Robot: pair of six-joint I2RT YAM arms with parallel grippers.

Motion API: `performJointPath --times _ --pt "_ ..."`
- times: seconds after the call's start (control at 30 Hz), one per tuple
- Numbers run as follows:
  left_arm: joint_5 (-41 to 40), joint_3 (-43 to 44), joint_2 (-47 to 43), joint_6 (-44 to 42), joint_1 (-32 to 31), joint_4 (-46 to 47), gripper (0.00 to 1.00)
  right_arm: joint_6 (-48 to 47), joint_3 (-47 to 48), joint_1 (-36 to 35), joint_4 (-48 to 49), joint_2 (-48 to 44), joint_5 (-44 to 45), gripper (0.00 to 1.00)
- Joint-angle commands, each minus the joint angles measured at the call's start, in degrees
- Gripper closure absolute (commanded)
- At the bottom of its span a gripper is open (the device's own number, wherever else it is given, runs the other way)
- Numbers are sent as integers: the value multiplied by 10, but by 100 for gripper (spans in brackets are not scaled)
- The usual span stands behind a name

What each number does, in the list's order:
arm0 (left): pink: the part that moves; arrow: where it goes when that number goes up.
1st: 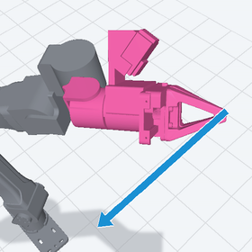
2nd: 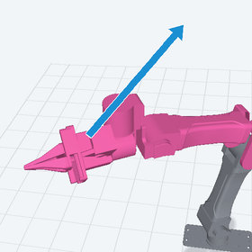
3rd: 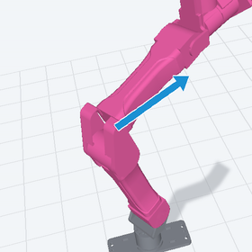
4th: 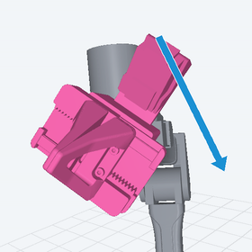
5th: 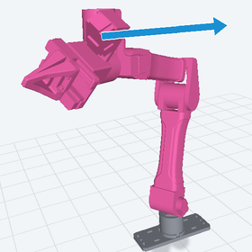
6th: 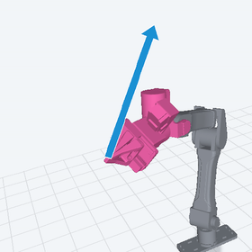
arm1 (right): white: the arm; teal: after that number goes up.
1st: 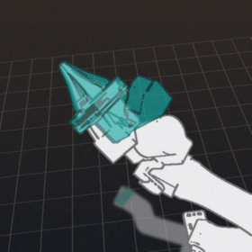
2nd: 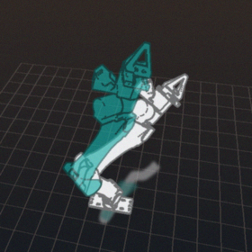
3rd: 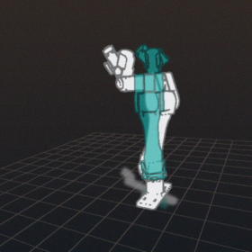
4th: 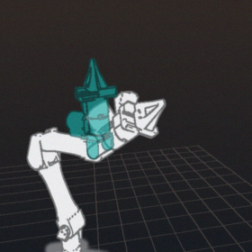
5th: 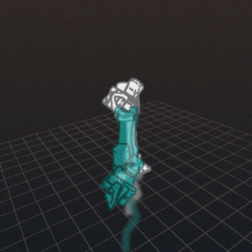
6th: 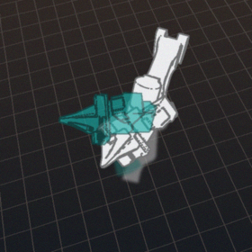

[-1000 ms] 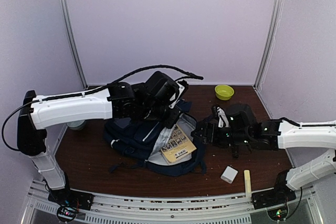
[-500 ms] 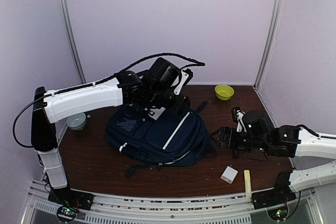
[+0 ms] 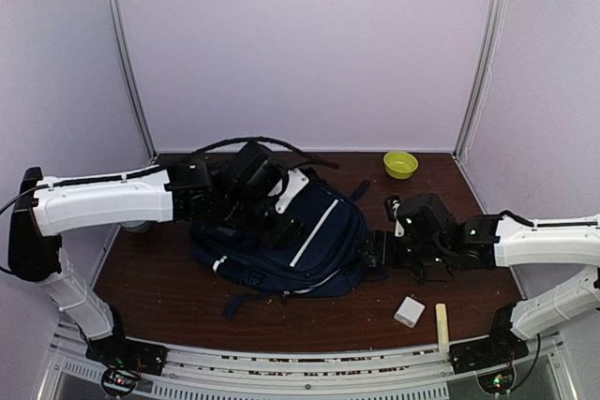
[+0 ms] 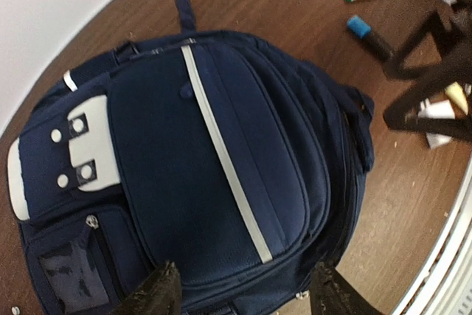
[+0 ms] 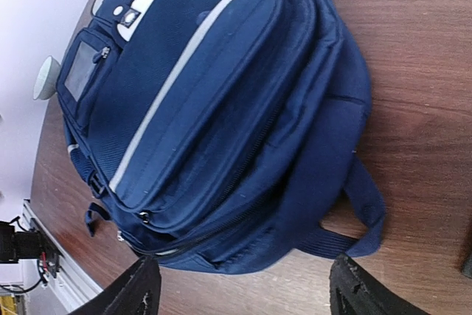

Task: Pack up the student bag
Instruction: Pick up the largest pocket of the bag from the student bag.

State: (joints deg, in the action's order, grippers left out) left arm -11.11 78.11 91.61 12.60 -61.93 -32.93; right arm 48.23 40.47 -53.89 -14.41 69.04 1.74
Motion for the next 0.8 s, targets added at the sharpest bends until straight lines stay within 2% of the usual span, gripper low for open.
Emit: performJointPath --times 0.0,0.1,0.2,0.33,0.57,0.77 --pt "8 -75 -42 -4 -7 -3 41 -16 37 -17 20 24 -20 22" --pt "14 -126 -68 23 -7 -2 43 -26 58 -36 4 41 -9 24" --pt "-35 -166 -87 60 2 -4 46 -25 89 -71 -23 66 23 25" --pt "-39 -217 -113 128 74 4 52 -3 144 -136 -53 110 99 27" --pt "-56 -254 -159 178 126 27 50 62 286 -239 -130 249 191 29" --pt "-38 -280 -191 190 157 58 49 102 403 -267 -198 380 174 32"
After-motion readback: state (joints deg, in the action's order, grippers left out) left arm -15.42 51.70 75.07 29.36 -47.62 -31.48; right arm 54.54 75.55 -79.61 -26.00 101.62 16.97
